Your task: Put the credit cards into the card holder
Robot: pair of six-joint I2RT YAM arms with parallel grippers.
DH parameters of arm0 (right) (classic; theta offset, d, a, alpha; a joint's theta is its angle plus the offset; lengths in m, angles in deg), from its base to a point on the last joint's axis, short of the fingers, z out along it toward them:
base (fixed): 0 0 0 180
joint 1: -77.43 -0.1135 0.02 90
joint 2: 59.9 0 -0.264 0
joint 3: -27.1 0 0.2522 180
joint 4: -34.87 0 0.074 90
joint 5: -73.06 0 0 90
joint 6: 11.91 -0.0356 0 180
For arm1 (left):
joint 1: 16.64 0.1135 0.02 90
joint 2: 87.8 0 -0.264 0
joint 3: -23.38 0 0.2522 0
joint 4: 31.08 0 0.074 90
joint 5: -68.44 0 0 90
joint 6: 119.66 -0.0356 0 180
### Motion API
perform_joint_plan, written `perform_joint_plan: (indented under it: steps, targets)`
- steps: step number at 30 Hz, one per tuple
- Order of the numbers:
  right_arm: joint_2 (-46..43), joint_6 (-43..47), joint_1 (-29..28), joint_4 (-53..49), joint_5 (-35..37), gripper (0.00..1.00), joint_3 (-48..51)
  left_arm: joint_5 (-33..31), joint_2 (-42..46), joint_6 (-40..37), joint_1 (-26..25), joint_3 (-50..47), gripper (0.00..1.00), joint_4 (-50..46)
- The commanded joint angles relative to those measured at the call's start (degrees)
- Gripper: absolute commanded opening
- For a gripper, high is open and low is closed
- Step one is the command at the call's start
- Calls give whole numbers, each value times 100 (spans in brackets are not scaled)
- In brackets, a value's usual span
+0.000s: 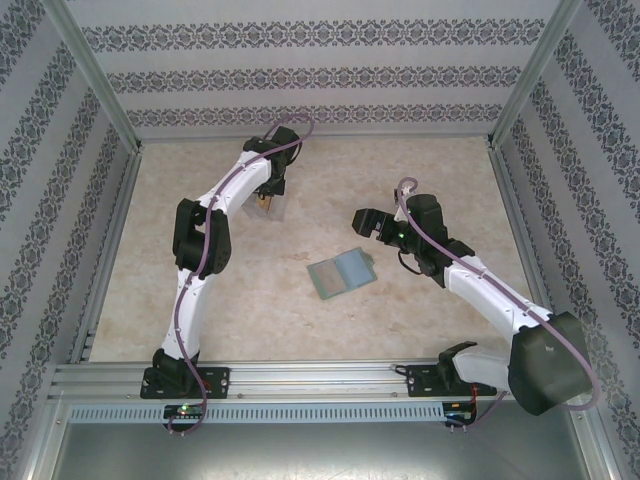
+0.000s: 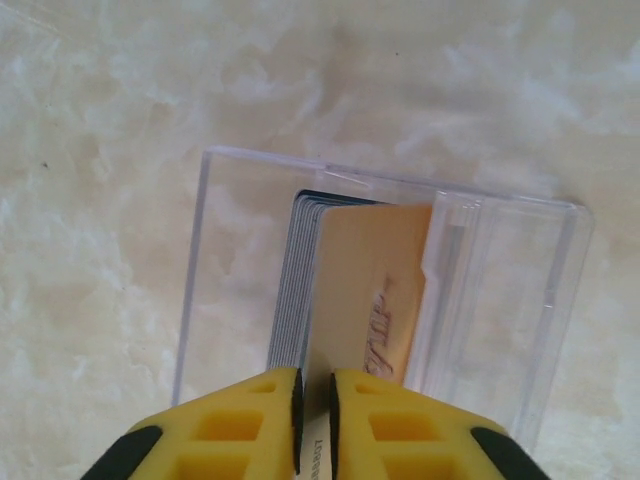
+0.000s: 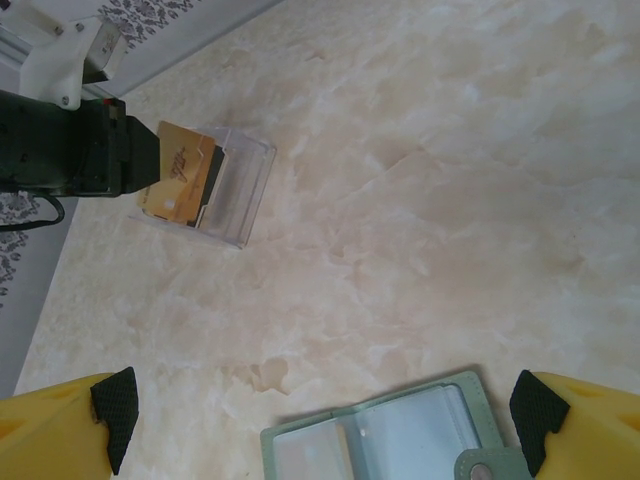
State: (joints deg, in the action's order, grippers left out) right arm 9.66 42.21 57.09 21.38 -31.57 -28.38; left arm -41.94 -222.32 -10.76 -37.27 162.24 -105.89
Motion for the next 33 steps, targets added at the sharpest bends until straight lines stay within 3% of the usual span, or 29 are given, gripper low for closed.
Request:
perform_joint_plan:
  steps: [1, 6, 14, 19, 21, 23, 26, 33]
  targets:
    - [49, -26, 74, 77, 11, 98, 41, -55, 296, -26, 5, -29, 11, -161]
    - [92, 15, 82, 61, 16, 98, 14, -6, 362, 87, -5, 67, 4, -297]
    - [262, 9, 109, -2, -86, 98, -3, 645, 634, 277, -2, 63, 3, -311]
    - [973, 246, 248, -208, -1735, 98, -559, 1269, 839, 382, -10, 37, 2, -349]
    - [1175, 96, 310, -284, -1765, 98, -689, 1505, 1044, 430, -3, -62, 1, -316]
    - [1112, -229, 392, -703, -805, 98, -682, 1807, 1374, 498, 2, -362, 0, -98]
    - [880, -462, 459, -381, -556, 98, -478, 2472, 1960, 558, 4, -974, 0, 509]
    - [1262, -888, 593, 991, -2273, 98, -487, 4480, 3089, 984, 6, -2730, 2, 2636]
